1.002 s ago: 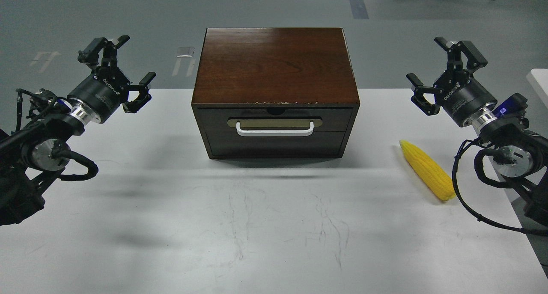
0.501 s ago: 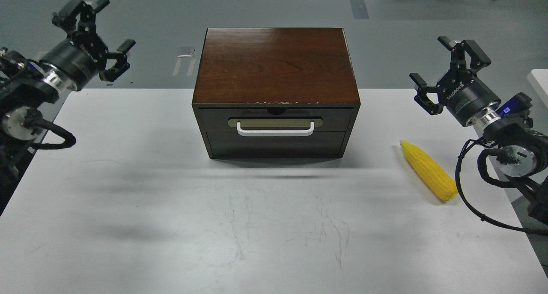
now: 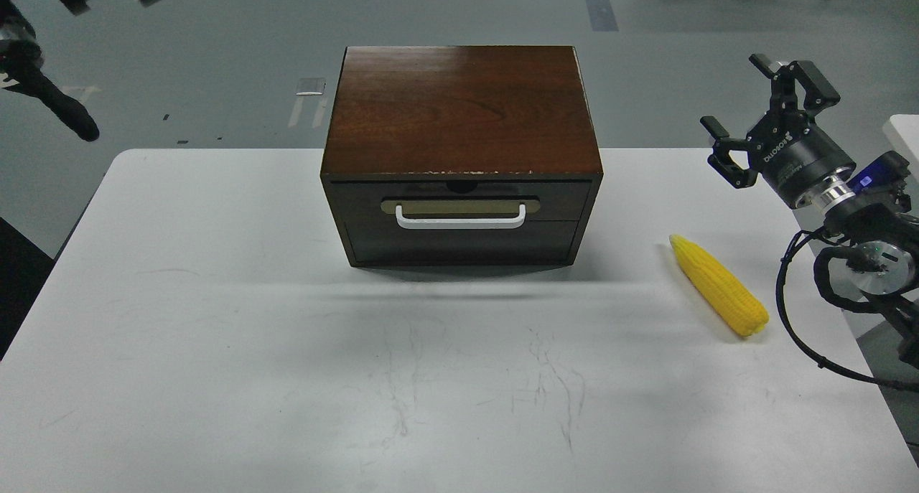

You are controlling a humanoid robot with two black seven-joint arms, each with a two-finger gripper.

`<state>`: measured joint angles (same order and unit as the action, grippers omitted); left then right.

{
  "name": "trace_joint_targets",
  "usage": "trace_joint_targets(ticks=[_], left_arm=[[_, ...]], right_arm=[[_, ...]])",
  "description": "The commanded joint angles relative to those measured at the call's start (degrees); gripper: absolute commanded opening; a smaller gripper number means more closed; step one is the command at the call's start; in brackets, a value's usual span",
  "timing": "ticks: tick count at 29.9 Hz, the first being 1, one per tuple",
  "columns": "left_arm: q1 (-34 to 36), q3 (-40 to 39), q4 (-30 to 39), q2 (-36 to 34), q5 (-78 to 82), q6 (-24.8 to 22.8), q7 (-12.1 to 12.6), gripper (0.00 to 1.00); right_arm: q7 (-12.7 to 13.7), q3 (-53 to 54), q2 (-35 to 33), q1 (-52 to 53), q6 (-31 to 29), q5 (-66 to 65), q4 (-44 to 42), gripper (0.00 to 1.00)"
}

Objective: Put corn in drawer with both arms
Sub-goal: 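Move the left gripper over the box toward the white drawer handle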

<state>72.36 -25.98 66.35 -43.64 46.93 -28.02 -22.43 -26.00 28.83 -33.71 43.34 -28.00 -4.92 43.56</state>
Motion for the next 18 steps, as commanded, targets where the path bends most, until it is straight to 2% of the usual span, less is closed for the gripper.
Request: trace_joint_targets(ticks=[1, 7, 12, 14, 18], left_arm=[[2.3, 0.1, 5.9, 2.2, 11.7, 0.0, 0.0, 0.99], [7.3, 1.3, 9.2, 10.1, 32.9, 0.0, -0.2, 0.99], [13.2, 11.5, 9.2, 16.7, 44.0, 0.0, -0.8, 0.99], [16.0, 17.2, 9.1, 20.9, 50.8, 0.0, -1.7, 0.99], [16.6, 21.3, 7.7, 25.7, 62.6, 0.0, -4.4, 0.99]], right_arm=[[0.0, 0.1, -0.1, -0.1, 0.0, 0.0, -0.1, 1.0], [-0.4, 0.0, -0.1, -0.4, 0.0, 0.0, -1.1, 1.0], [-0.7, 0.1, -0.9, -0.8, 0.0, 0.0, -1.0, 1.0], [-0.7, 0.3, -1.3, -1.0, 0.0, 0.1, -1.0, 1.0], [-1.1, 0.3, -1.6, -1.3, 0.0, 0.1, -1.0, 1.0]])
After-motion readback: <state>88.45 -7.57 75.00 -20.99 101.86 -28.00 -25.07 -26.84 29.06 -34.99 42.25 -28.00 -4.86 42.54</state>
